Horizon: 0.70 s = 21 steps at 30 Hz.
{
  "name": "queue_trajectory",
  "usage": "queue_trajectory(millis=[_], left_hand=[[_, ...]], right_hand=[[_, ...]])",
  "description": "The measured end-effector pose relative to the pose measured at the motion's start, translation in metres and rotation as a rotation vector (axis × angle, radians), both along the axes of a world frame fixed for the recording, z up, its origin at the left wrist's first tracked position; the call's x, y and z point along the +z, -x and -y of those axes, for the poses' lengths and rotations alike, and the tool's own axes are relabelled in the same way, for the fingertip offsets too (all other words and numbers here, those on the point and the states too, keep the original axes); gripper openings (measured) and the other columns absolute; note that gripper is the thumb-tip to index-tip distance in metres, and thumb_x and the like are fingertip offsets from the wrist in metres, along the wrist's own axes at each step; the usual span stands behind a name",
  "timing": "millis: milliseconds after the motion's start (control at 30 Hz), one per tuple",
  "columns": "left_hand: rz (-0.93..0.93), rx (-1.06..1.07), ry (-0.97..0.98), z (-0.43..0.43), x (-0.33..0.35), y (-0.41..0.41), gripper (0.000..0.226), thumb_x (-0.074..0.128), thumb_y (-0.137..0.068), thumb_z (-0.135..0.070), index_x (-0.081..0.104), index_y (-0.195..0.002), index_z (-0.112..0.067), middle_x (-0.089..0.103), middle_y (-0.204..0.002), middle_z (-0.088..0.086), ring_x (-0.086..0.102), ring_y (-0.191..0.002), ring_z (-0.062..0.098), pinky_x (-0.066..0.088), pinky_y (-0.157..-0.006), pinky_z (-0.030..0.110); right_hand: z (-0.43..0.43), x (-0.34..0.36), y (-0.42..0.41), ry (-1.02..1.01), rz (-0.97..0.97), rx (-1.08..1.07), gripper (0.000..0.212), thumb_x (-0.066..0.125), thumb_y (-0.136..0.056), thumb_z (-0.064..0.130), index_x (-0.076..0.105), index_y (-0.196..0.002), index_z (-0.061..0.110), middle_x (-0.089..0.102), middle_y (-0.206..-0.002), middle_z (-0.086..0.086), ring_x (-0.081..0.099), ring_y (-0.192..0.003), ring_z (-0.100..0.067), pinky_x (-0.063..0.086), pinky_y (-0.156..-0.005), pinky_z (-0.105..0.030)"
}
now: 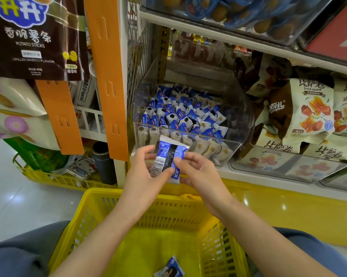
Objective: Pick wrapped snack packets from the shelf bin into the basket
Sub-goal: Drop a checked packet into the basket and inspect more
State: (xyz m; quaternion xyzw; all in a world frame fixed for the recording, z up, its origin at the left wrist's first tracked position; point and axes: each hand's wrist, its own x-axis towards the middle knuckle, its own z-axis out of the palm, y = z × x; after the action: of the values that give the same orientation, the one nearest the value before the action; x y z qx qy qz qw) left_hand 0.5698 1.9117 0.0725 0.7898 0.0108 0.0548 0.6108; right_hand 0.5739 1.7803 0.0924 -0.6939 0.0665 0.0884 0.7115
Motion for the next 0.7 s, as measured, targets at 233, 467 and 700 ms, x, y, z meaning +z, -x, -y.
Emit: queue_trajectory(millis=[233, 467, 700], left_hand=[[0.145, -0.055, -0.266, -0.002, -0.005, 0.000, 0.049, 0.072, -0.078, -0.024, 0.050, -0.122, -0.027, 0.056, -0.112, -0.012, 0.051, -0.091, -0.003, 0.040, -0.072, 0.005], [0.224, -0.134, -0.458, -0.008, -0.002, 0.005, 0.043, 0.048, -0.095, -0.021, 0.040, -0.136, -0.027, 0.055, -0.126, -0.006, 0.050, -0.099, 0.003, 0.037, -0.080, 0.015], [0.178, -0.108, -0.725, -0.008, -0.003, 0.008, 0.041, 0.039, -0.097, -0.025, 0.026, -0.136, -0.024, 0.062, -0.113, 0.004, 0.061, -0.091, 0.023, 0.050, -0.069, 0.034]], right_hand=[[0.000, -0.005, 0.000, 0.014, -0.008, -0.046, 0.023, 0.063, -0.087, 0.017, 0.053, -0.105, 0.007, 0.069, -0.102, -0.014, 0.069, -0.085, -0.019, 0.056, -0.070, -0.030], [-0.003, -0.005, 0.002, 0.011, 0.060, -0.033, 0.025, 0.066, -0.083, 0.009, 0.047, -0.098, 0.004, 0.065, -0.100, -0.015, 0.067, -0.065, -0.005, 0.053, -0.052, -0.019], [-0.010, -0.016, 0.004, 0.149, 0.108, 0.020, 0.029, 0.069, -0.081, 0.012, 0.046, -0.097, 0.017, 0.064, -0.095, -0.001, 0.068, -0.069, -0.011, 0.056, -0.055, -0.024]])
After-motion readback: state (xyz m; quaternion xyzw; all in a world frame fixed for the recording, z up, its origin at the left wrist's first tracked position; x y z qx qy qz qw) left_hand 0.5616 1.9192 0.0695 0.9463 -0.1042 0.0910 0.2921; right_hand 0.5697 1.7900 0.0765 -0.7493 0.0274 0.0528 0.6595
